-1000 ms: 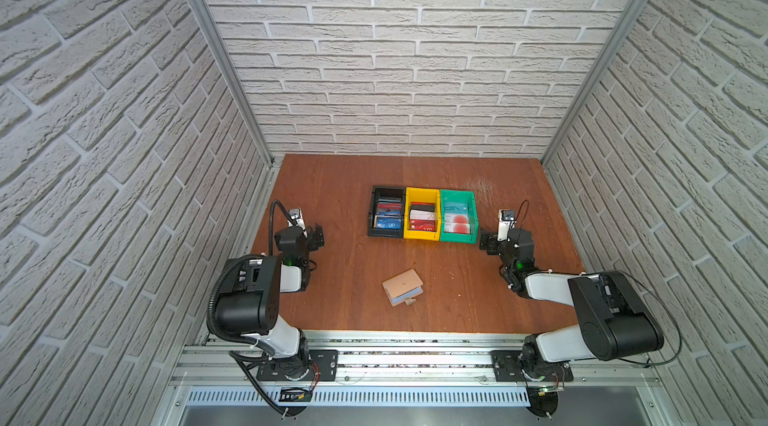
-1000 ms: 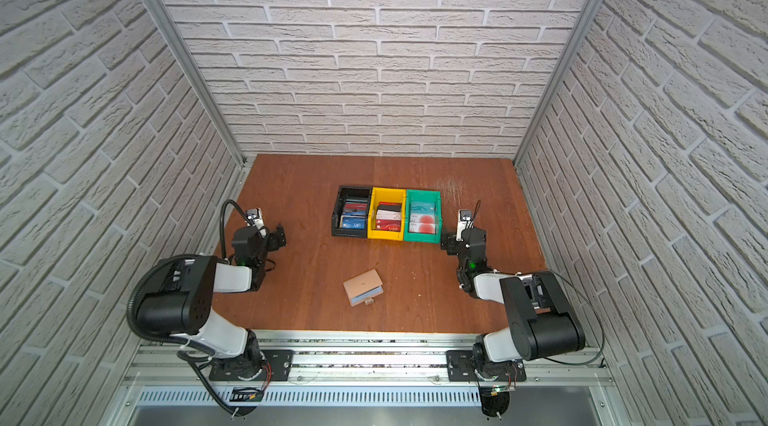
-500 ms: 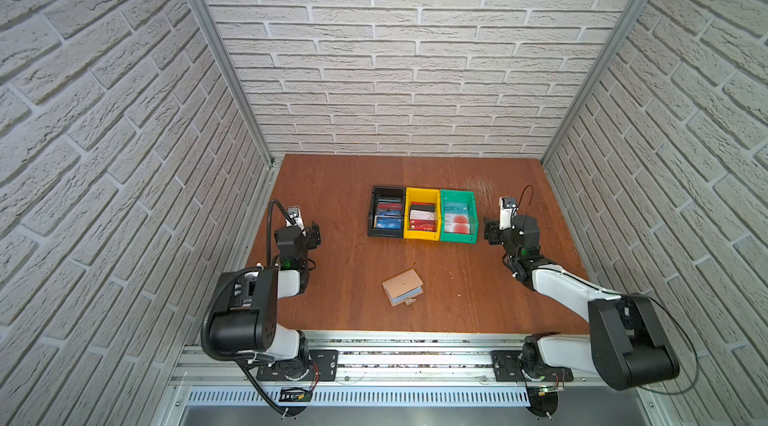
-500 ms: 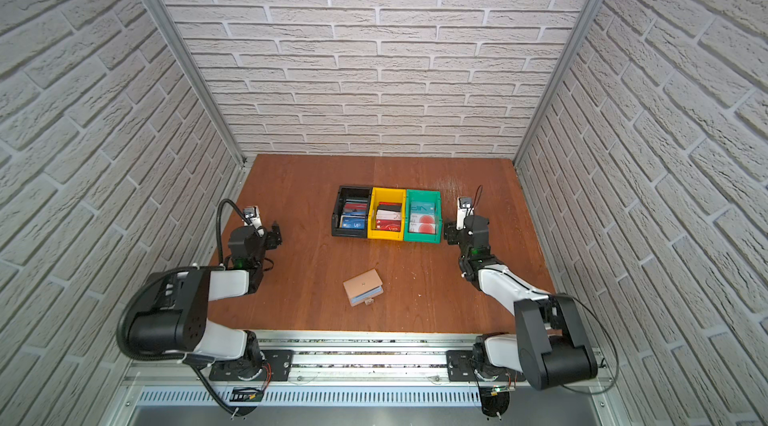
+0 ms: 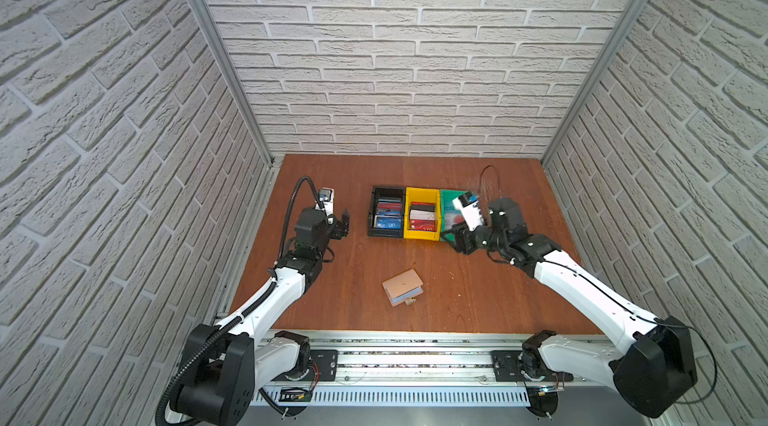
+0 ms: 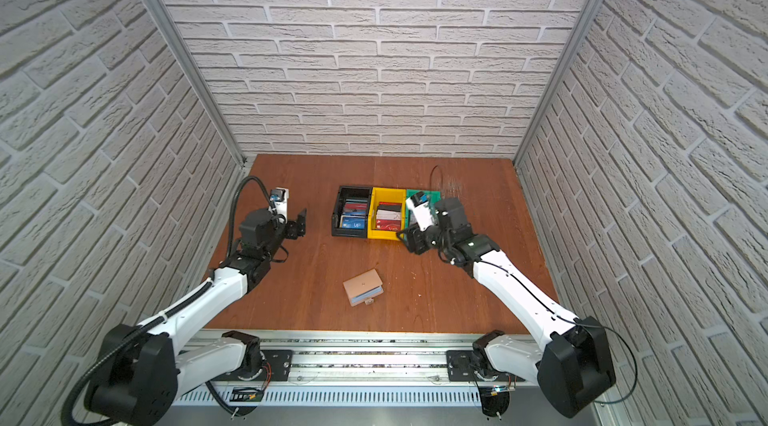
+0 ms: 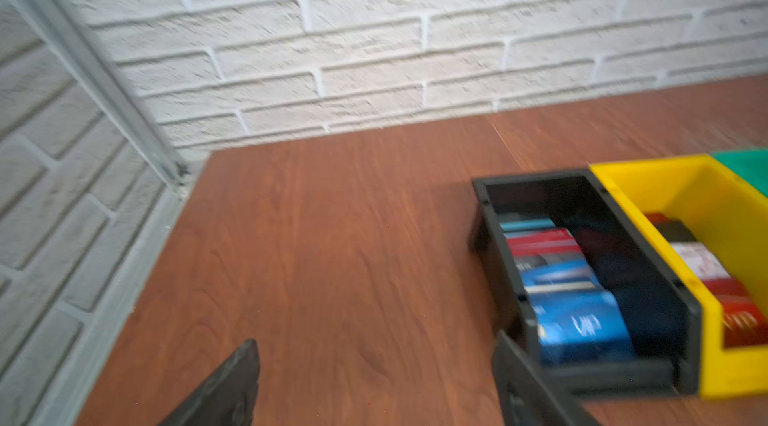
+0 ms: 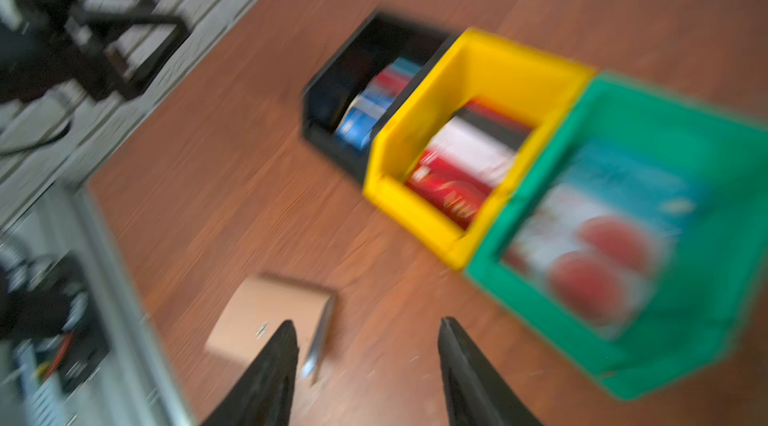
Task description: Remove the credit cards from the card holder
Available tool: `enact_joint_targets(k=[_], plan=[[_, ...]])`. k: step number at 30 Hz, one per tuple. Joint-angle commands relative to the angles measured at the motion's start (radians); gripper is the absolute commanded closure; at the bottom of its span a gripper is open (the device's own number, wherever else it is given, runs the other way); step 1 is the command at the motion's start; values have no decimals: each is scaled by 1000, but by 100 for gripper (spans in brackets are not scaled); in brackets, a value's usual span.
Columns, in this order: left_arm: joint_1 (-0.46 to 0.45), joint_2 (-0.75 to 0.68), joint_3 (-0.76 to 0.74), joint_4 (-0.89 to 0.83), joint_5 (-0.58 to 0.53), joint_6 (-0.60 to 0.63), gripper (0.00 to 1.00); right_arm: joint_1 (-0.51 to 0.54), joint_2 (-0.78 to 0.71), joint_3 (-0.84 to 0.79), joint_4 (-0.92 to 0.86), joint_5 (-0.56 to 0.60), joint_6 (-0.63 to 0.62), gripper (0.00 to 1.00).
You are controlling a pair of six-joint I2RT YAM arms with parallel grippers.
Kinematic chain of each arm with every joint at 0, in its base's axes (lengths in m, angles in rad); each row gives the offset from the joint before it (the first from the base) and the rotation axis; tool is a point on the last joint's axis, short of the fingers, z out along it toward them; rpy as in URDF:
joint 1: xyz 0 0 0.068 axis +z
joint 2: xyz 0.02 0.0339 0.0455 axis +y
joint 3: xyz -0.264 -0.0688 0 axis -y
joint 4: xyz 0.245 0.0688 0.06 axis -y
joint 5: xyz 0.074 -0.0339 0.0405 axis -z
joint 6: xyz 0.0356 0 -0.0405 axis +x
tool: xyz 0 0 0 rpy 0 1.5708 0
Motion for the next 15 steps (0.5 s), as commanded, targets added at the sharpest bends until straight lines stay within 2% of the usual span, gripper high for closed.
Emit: enact_joint_targets(k=[1,5,11,15], plan=[[-53,2,2,-91,34,-86,13,96,28,-17,-114,-100,69,44],[-106,30,-21,-60,59,-185,13,172,73,-22,-137,-113,92,44],[-138,51,-87,-13,63,-303,13,182,179,-14,-128,-164,135,43],[-146,49,-116,13,62,-319,13,182,267,-6,-103,-180,149,42]])
